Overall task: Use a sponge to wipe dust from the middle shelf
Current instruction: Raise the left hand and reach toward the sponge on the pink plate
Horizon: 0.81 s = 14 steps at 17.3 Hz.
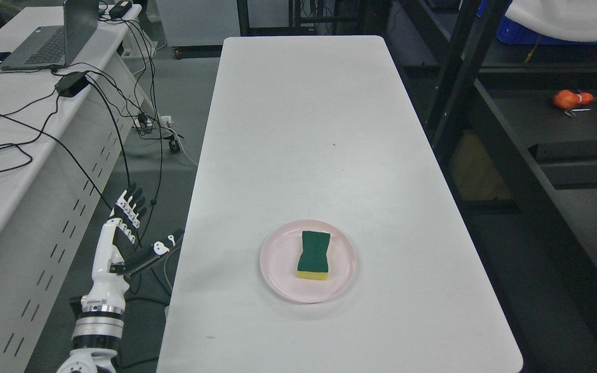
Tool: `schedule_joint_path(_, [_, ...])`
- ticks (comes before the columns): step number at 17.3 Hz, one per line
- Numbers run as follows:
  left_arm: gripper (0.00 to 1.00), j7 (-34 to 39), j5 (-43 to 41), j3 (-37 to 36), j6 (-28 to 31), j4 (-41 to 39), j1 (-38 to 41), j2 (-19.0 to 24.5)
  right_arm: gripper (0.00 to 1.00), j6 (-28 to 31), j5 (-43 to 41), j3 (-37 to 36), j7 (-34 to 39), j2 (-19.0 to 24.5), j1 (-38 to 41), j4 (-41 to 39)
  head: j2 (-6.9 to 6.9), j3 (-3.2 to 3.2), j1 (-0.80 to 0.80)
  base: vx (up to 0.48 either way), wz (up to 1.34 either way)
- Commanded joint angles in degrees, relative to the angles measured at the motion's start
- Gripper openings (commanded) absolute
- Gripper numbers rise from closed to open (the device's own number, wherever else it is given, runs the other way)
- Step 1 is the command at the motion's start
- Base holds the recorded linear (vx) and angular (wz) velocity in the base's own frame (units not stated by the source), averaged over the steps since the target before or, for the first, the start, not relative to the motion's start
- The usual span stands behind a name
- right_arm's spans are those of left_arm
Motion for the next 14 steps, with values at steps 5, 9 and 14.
schedule_joint_path(5, [0.99,0.0,0.0,-2.0,0.0,-0.1,0.2,1.0,1.0,4.1,0.0,0.0,-0.1,-1.0,0.0,-1.0,0.0,0.0,0.0,0.0,0.0])
schedule_joint_path(9, [0.99,-0.1,0.0,-1.9,-0.4,0.6,0.0,1.0,1.0,4.1,0.0,0.0,0.0,-1.0,0.0,-1.0,0.0,0.0,0.0,0.0,0.0])
schedule_joint_path(14, [0.99,-5.4,-5.8,-1.9,-9.5,3.8,-2.8,5.8,1.0,4.1,0.0,0.0,0.0,-1.0,0.0,-1.0,0.0,0.0,0.0,0.0,0.0])
